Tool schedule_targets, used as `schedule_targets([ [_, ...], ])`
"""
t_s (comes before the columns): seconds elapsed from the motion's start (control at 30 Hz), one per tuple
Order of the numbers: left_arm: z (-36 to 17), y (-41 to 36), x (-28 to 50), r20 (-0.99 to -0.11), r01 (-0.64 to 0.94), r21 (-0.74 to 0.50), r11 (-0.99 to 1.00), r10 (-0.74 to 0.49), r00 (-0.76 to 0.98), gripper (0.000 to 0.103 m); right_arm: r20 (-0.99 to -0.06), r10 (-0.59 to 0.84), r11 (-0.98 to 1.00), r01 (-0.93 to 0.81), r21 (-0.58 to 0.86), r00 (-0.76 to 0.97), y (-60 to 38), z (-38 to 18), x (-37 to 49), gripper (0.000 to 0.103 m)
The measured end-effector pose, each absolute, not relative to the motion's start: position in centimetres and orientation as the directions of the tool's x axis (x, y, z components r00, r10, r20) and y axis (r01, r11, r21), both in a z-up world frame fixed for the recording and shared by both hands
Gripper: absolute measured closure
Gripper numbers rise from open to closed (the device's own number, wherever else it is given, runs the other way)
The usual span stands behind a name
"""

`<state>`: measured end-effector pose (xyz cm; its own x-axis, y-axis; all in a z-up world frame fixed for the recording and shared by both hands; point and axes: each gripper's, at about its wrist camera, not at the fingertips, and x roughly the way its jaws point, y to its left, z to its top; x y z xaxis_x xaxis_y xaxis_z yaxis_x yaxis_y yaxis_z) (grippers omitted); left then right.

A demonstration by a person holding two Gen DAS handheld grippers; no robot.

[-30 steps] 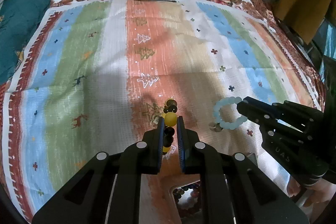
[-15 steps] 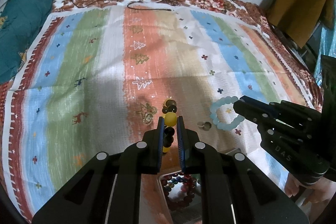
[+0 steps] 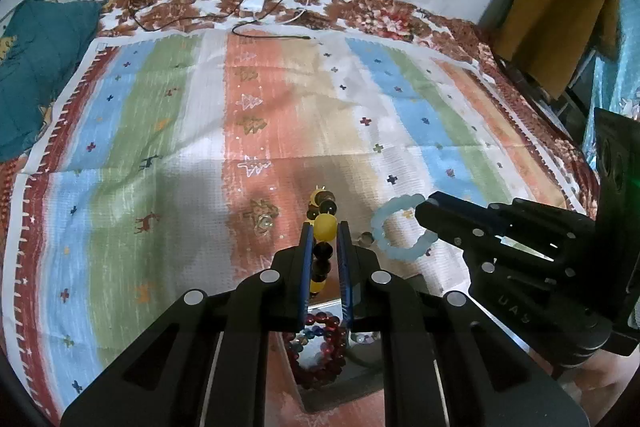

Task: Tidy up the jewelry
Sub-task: 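Carry both held bracelets over the silver tin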

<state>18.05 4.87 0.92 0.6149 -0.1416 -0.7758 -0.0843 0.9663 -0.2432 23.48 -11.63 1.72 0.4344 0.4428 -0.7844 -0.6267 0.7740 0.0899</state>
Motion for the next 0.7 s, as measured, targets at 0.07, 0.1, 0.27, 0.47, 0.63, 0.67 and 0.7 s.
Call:
schedule_targets([
  [0.07,1.1,4.7,17.7,-0.772,-0.082,-0.24,0.967,-0.139,0.62,0.092,-0.78,0.446,0.772,-0.63,0.087,0.439,-11.8,1.9,23.1,0.091],
  [0.1,1.1,4.6,17.6,-0.772,-0.083,-0.24,0.967,-0.138,0.621,0.092,-0.779,0.446,0.771,-0.631,0.083,0.442,-11.8,2.0,23.0,0.091],
  [0.27,1.3,4.5,16.9,-0.764,-0.086,-0.244,0.966,-0.137,0.631,0.092,-0.772,0.45,0.77,-0.633,0.082,0.448,-12.3,2.4,22.3,0.091],
  [0.47,1.6,4.3,15.8,-0.754,-0.082,-0.247,0.966,-0.138,0.642,0.092,-0.759,0.469,0.764,-0.638,0.093,0.451,-12.9,3.0,21.4,0.091],
  [0.63,1.8,4.1,14.9,-0.747,-0.078,-0.253,0.964,-0.144,0.649,0.092,-0.752,0.481,0.758,-0.644,0.098,0.451,-13.2,3.3,20.5,0.091],
  [0.67,1.8,4.1,14.7,-0.746,-0.076,-0.256,0.964,-0.147,0.65,0.092,-0.75,0.483,0.757,-0.645,0.099,0.452,-13.3,3.3,20.4,0.091],
  [0.7,1.9,4.0,14.4,-0.743,-0.073,-0.261,0.963,-0.151,0.652,0.092,-0.749,0.484,0.757,-0.646,0.098,0.453,-13.4,3.4,20.3,0.091],
])
